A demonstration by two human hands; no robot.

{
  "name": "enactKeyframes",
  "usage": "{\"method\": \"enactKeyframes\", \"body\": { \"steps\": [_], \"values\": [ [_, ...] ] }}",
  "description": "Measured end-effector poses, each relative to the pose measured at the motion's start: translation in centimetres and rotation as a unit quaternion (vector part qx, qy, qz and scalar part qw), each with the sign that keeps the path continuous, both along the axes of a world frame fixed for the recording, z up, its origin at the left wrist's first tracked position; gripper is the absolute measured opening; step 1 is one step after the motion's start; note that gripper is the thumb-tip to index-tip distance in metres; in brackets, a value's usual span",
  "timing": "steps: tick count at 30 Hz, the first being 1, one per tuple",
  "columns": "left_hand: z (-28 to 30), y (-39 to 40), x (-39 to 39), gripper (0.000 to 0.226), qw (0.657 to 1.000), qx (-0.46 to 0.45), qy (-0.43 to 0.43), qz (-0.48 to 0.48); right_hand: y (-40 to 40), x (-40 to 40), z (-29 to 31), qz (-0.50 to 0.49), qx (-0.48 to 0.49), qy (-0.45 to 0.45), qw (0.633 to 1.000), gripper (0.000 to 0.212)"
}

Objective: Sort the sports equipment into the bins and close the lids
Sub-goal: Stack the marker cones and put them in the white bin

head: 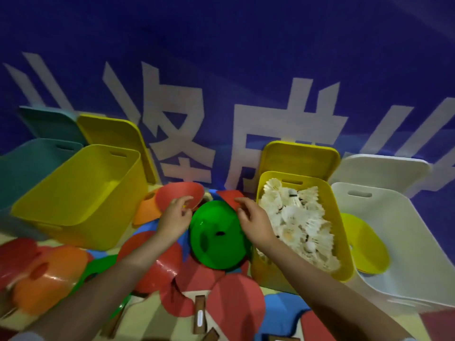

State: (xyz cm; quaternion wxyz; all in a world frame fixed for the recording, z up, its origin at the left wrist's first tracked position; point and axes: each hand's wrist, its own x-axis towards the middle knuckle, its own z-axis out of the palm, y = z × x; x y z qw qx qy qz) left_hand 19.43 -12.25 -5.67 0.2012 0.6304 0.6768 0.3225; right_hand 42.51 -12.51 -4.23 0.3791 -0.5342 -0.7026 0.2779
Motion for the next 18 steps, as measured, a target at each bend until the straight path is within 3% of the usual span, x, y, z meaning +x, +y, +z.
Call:
{"method": "enactKeyframes", "body": {
  "steps": [4,8,10,14,18],
  "values": [
    [-4.4,-1.0,-9.5,0.045,0.991,-0.108,0.048,0.064,-0.1,-5.6,-4.1,-0.002,-0.086,-0.084,0.993,0.04],
    [-7.3,-2.3,-15.0,0.055,0.965,-0.23,0.079,0.099,-0.7,-6.7,-9.1,-0.087,-0.254,-0.199,0.942,0.058],
    [-8.2,-2.6,-16.1,0.057,0.96,-0.255,0.069,0.09,-1.5,-6.6,-10.6,-0.15,-0.302,-0.193,0.921,0.063],
    [-10.1,-2.2,-17.1,0.057,0.954,-0.286,0.0,0.083,-2.5,-7.3,-12.3,-0.239,-0.286,-0.181,0.91,0.077],
    [-10.8,-1.4,-17.5,0.049,0.956,-0.274,-0.039,0.096,-1.8,-8.7,-12.4,-0.296,-0.311,-0.106,0.897,0.086]
  ]
}}
